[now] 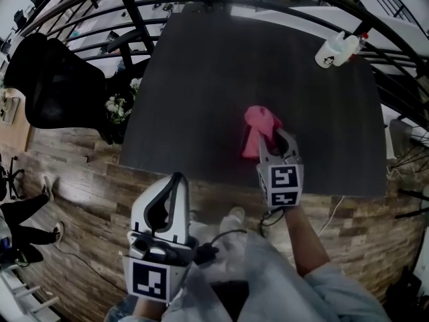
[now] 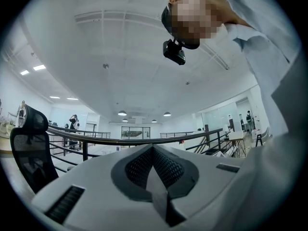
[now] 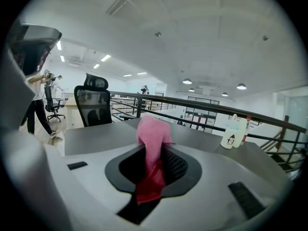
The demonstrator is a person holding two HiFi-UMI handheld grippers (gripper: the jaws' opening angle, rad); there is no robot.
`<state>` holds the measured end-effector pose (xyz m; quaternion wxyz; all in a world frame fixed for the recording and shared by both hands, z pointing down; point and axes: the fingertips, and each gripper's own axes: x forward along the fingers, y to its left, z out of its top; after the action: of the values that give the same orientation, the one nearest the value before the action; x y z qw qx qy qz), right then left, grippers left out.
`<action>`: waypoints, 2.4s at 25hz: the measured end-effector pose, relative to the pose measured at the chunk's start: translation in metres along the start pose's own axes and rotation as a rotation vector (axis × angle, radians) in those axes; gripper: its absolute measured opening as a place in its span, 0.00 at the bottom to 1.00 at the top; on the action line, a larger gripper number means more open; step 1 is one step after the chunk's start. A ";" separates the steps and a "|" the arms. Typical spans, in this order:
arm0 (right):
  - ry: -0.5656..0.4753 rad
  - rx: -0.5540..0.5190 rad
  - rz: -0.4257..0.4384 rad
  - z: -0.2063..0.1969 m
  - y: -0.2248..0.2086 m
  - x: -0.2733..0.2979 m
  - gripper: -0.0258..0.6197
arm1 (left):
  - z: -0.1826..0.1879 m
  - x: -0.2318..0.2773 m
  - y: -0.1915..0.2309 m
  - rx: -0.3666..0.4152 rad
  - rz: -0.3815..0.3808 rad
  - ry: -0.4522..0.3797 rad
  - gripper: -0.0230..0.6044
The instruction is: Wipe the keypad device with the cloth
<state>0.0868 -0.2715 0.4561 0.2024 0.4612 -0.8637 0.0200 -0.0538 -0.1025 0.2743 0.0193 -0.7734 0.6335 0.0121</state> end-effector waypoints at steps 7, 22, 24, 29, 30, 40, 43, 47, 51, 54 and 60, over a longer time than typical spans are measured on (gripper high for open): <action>0.025 0.039 -0.067 -0.014 -0.030 -0.013 0.15 | 0.001 0.005 -0.009 -0.003 -0.032 -0.007 0.04; 0.052 0.136 -0.214 -0.040 -0.090 -0.041 0.15 | -0.001 0.016 -0.033 -0.008 -0.111 0.007 0.04; 0.058 0.155 -0.233 -0.046 -0.095 -0.044 0.15 | -0.002 0.018 -0.036 -0.014 -0.123 0.011 0.04; 0.079 0.203 -0.268 -0.063 -0.109 -0.056 0.15 | -0.002 0.027 -0.048 -0.022 -0.157 0.019 0.04; 0.086 0.213 -0.273 -0.067 -0.109 -0.058 0.15 | -0.002 0.028 -0.050 -0.020 -0.166 0.022 0.04; 0.160 0.340 -0.308 -0.112 -0.100 -0.072 0.15 | -0.006 0.036 -0.068 -0.009 -0.236 0.049 0.04; 0.183 0.375 -0.315 -0.125 -0.094 -0.075 0.15 | -0.007 0.036 -0.070 -0.005 -0.251 0.057 0.04; 0.218 0.412 -0.326 -0.142 -0.084 -0.081 0.15 | -0.009 0.037 -0.071 -0.004 -0.268 0.063 0.04; 0.253 0.432 -0.327 -0.155 -0.070 -0.089 0.15 | -0.010 0.036 -0.072 -0.001 -0.289 0.065 0.04; 0.271 0.447 -0.323 -0.162 -0.060 -0.098 0.15 | -0.008 0.034 -0.073 0.002 -0.304 0.058 0.04; 0.304 0.434 -0.293 -0.168 -0.041 -0.114 0.15 | 0.000 0.034 -0.079 -0.001 -0.330 0.035 0.04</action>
<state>0.2315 -0.1679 0.5626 0.2266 0.6050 -0.7235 0.2435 0.0305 -0.1200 0.2741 0.0096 -0.8670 0.4982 -0.0044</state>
